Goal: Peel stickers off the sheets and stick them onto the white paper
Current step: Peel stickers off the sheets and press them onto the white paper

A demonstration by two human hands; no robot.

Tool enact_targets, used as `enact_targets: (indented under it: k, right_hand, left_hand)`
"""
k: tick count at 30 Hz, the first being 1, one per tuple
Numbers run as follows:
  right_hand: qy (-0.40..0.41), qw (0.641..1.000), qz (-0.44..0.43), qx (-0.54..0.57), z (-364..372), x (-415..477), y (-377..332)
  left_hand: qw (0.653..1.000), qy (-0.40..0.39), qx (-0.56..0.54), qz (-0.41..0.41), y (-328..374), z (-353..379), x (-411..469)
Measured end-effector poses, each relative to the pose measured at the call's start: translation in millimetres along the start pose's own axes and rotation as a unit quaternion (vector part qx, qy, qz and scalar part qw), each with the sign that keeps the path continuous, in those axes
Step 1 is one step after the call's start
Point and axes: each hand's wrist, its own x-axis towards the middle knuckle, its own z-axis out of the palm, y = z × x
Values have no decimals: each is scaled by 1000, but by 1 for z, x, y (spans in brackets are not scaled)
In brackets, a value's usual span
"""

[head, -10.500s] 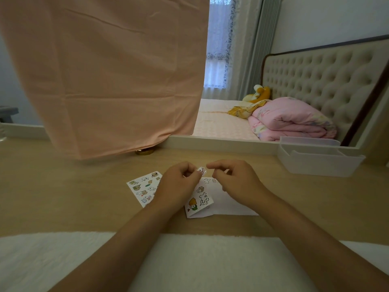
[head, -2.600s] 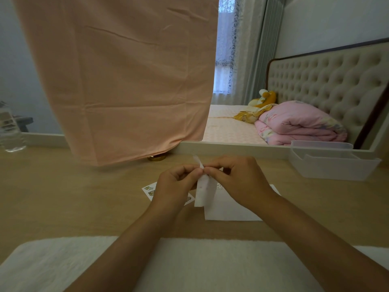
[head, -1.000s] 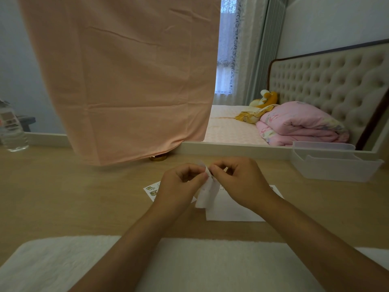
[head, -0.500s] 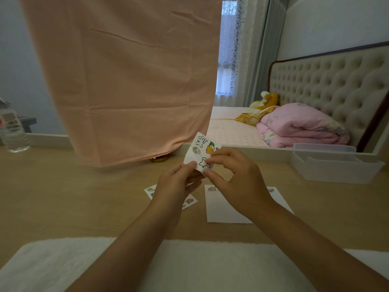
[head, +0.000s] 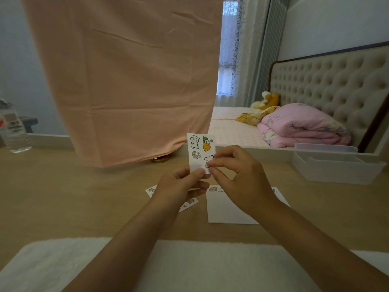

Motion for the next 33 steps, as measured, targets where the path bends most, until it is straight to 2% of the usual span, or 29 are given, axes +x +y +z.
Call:
enact_targets:
  k: [4, 10, 14, 19, 24, 30, 33]
  right_hand:
    - [-19, 1000, -12, -11, -3, 2, -2]
    - [-97, 994, 40, 16, -4, 2, 3]
    - [-118, 989, 79, 36, -4, 1, 2]
    - [-120, 989, 80, 20, -8, 2, 0]
    - [-77, 994, 73, 14, -5, 0, -2]
    - [-22, 992, -70, -101, -4, -2, -5]
    - [-18, 993, -81, -87, -1, -3, -5]
  left_hand:
    - [999, 5, 21, 30, -2, 1, -1]
    - [984, 23, 133, 115, -8, -1, -1]
    - [974, 32, 181, 130, -10, -2, 1]
    - [970, 29, 197, 139, -10, 0, 1]
    - [977, 18, 158, 145, -12, 2, 3]
    - [997, 16, 33, 72, -8, 12, -5]
    - [997, 38, 21, 69, -8, 13, -5]
